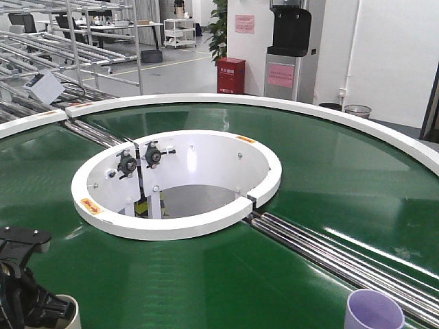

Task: Grab cup from conveyor and place in blue bin
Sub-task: 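Close left gripper on cream cup rim, right gripper on lavender cup rim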

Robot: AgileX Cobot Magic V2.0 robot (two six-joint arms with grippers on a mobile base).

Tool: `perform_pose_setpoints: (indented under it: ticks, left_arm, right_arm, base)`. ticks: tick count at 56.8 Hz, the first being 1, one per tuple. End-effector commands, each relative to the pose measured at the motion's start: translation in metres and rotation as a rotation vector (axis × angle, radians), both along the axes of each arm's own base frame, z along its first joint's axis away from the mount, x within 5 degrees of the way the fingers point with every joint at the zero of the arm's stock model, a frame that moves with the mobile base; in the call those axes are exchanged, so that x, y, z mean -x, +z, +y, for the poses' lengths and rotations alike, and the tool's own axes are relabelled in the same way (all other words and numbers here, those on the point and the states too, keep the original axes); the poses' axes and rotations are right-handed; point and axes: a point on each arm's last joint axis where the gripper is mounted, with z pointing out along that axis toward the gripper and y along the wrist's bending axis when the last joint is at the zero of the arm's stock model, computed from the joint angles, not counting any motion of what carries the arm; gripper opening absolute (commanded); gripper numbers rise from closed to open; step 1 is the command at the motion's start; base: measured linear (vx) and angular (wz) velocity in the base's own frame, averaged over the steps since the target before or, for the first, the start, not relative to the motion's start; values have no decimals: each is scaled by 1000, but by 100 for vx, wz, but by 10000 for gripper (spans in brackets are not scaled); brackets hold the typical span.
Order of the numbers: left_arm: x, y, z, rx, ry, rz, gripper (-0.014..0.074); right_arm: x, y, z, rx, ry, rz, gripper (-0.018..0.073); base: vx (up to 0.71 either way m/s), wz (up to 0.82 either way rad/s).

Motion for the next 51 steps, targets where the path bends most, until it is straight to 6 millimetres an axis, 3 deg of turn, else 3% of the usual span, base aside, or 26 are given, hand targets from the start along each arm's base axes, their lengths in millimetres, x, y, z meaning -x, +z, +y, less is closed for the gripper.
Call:
perform_pose_setpoints:
  ticks: [1,9,16,36,51]
  left_arm:
    - [-10,17,0,17,11,-114,430]
    - [-11,15,0,18,12,-109,414]
    - [-11,15,0,17,11,-112,343]
    - [-11,15,0,16,9,-115,79]
    - [-11,15,0,16,9,-120,-9]
  right_arm:
    - [-3,16,0,2,4,-88,404]
    - [-6,5,0,5,4,72,404]
    - [-22,1,1,11,45,260,405]
    - [-105,23,7,-62,148,320,405]
    - [-167,23,7,-103,174,455,405]
  base:
    - [0,0]
    - [0,0]
    - [0,0]
    - [0,0]
    - [0,0]
